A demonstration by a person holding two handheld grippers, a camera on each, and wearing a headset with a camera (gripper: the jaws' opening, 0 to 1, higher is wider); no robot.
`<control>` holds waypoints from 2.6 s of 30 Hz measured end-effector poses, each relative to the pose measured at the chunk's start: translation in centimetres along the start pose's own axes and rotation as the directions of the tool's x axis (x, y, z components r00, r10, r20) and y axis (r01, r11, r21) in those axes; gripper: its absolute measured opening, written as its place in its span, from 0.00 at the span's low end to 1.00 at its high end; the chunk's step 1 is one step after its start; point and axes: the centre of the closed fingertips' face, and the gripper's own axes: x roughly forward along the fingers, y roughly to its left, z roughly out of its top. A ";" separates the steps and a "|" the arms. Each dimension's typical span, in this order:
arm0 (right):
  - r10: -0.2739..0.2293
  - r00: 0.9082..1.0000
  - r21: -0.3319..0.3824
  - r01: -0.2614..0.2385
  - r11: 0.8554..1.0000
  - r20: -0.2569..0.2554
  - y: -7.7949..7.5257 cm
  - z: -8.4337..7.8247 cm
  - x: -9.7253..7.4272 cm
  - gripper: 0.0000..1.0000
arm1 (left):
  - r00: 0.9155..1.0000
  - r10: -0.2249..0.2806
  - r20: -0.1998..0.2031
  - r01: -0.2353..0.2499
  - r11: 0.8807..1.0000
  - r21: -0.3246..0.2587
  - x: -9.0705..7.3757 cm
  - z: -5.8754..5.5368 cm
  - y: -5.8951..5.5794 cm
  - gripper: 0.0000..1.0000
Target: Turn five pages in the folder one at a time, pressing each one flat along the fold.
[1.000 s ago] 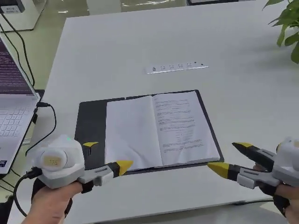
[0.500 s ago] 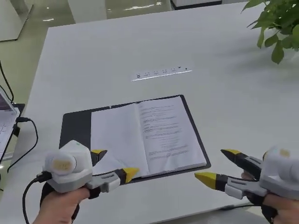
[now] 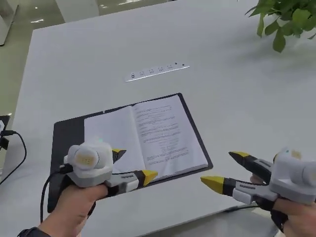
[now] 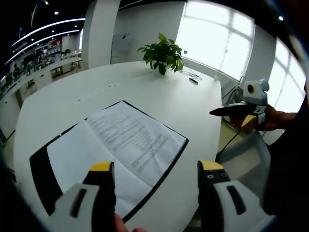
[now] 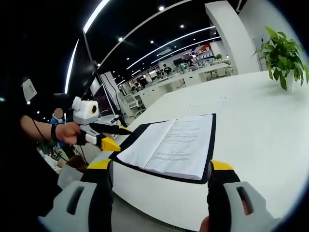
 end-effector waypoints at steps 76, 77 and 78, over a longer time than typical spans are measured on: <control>0.044 0.996 0.108 -0.036 0.993 -0.071 -4.0 0.0 3.0 0.65 | 0.993 0.041 -0.109 -0.029 0.994 0.107 16.5 -1.2 -0.6 0.43; 0.045 0.997 0.113 -0.038 0.993 -0.062 -4.2 0.2 3.4 0.63 | 0.993 0.038 -0.110 -0.026 0.993 0.111 16.5 -1.2 -0.6 0.44; 0.049 0.997 0.117 -0.042 0.992 -0.058 -4.4 0.5 4.0 0.62 | 0.993 0.034 -0.113 -0.020 0.992 0.122 16.5 -1.3 -0.7 0.43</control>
